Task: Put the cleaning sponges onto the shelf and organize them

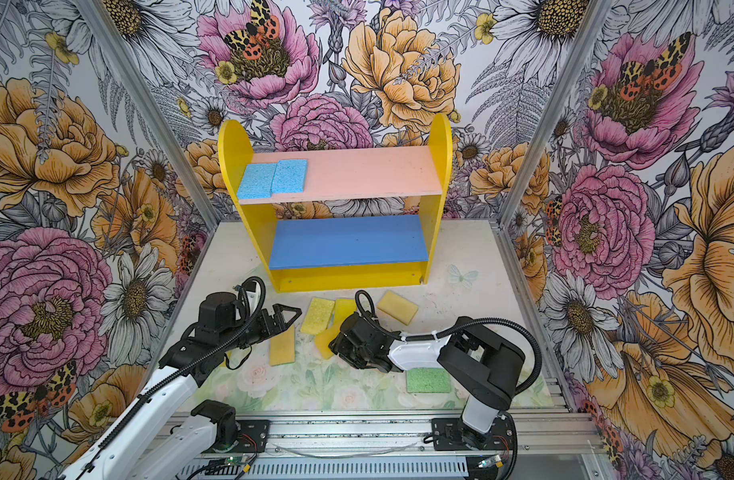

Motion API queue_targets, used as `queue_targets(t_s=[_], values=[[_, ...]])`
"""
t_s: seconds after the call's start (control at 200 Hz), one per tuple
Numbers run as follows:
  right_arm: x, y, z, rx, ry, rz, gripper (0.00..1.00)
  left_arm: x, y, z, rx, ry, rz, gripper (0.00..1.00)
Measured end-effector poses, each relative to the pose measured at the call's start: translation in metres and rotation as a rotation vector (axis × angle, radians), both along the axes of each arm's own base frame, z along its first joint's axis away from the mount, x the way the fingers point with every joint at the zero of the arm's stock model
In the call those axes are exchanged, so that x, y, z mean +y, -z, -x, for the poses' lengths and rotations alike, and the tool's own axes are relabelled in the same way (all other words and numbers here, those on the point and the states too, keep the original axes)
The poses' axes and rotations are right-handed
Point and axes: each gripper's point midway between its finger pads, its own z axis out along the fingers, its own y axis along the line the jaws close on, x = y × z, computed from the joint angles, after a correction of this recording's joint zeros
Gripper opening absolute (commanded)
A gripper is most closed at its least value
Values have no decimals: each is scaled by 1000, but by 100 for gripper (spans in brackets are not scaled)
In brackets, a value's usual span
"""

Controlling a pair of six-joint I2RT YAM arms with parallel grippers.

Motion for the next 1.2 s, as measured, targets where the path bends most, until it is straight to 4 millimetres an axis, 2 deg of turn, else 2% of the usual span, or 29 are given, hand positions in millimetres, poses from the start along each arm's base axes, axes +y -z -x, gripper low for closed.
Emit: queue_targets(t_s=[0.275, 0.425, 0.71, 0.88, 1.081, 1.196], values=[[1, -1, -4, -20, 7, -1, 22, 1, 2, 1, 5, 1, 7, 99], [1, -11, -4, -65, -27, -3, 9, -1, -1, 3, 5, 4, 21, 99], [2, -39, -3, -152, -156, 39, 6, -3, -6, 7, 7, 13, 53, 99], [-1, -46, -4, -168, -259, 61, 5, -8, -8, 11, 13, 39, 75, 99], [15, -73, -7, -221, -426, 33, 4, -11, -22, 19, -19, 66, 115, 99], [20, -80, -4, -225, -510, -1, 4, -12, -30, 24, -46, 76, 132, 99]])
